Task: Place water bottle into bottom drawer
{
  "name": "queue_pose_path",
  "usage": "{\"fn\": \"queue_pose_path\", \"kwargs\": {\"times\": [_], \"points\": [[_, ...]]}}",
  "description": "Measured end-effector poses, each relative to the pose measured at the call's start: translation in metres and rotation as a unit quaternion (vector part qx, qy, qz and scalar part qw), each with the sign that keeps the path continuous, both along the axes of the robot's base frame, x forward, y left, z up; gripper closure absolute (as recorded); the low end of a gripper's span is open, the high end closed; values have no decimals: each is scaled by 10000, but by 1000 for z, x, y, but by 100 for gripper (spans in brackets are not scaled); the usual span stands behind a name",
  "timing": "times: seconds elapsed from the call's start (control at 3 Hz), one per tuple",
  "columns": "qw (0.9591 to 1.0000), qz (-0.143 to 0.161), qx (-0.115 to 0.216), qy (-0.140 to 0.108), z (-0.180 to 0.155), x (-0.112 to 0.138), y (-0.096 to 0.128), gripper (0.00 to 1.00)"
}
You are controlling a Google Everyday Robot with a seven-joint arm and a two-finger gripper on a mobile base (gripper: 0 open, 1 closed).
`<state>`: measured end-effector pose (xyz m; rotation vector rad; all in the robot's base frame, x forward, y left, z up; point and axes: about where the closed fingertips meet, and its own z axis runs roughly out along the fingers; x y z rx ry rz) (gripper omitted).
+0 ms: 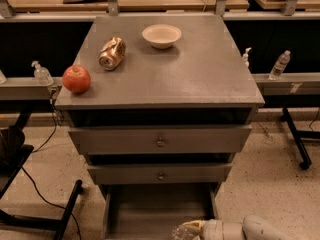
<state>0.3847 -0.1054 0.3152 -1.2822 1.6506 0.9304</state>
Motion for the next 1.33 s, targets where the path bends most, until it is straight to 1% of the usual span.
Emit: {"fn": "queue_pose_path", "kwargs": {"times": [0.33,0.67,1.0,1.33], "points": [[9998,185,-42,-97,20,12,1,100],[9989,467,-12,-74,32,45,13,100],[9981,615,-21,58,4,78,37,100],[9974,620,-303,230,-51,112,63,100]]}}
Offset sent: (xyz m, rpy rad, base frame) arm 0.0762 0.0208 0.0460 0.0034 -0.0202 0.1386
